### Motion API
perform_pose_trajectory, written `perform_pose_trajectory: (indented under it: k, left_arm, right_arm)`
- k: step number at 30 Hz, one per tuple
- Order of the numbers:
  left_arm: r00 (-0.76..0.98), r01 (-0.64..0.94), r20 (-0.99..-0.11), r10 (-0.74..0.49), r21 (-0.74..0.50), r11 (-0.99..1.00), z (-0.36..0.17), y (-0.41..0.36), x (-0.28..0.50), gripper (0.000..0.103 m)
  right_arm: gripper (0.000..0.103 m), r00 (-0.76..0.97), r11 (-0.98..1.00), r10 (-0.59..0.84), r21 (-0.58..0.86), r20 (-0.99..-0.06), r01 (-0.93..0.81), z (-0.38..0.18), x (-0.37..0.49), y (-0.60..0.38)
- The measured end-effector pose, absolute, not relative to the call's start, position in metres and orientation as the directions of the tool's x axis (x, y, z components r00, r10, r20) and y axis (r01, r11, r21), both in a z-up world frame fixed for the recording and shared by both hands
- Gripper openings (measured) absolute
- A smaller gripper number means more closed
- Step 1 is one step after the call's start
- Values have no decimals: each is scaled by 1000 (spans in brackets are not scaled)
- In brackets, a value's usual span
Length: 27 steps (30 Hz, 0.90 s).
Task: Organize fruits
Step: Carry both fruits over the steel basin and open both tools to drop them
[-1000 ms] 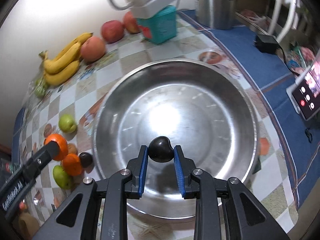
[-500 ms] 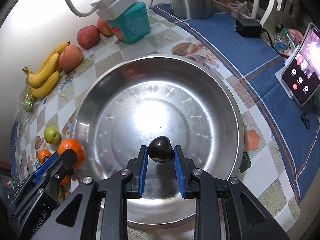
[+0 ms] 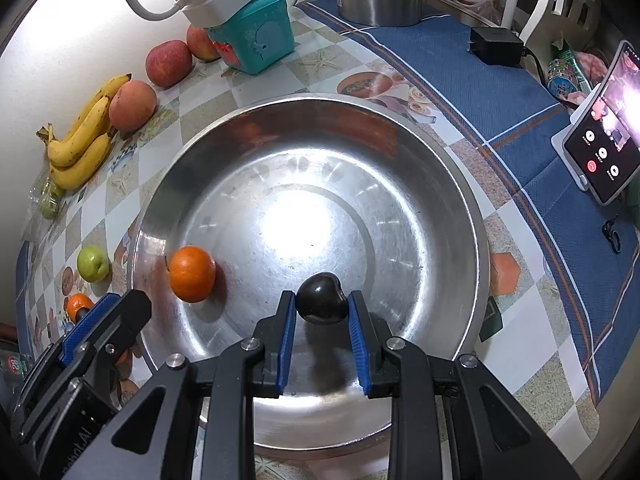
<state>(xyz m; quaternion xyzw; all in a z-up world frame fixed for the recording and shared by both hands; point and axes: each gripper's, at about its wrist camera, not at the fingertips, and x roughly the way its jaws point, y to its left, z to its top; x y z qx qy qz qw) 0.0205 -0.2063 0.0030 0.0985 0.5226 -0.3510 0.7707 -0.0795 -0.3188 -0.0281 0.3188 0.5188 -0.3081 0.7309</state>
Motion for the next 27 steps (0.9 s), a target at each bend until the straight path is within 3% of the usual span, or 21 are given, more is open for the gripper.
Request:
perform_pose_trajectory:
  k: [8, 21, 27]
  left_arm:
    - [215, 630, -876, -431, -213, 747, 6, -202, 25, 33]
    - [266, 563, -887, -378, -175, 807, 15, -185, 39, 35]
    - [257, 475, -913, -315, -165, 864, 8, -166, 55, 39]
  right_arm:
    - [28, 261, 623, -111, 137, -959, 770, -32, -75, -316]
    - [59, 265, 630, -158, 110, -951, 769, -21, -78, -318]
    - [64, 266, 645, -169, 98, -949, 758, -16, -75, -319]
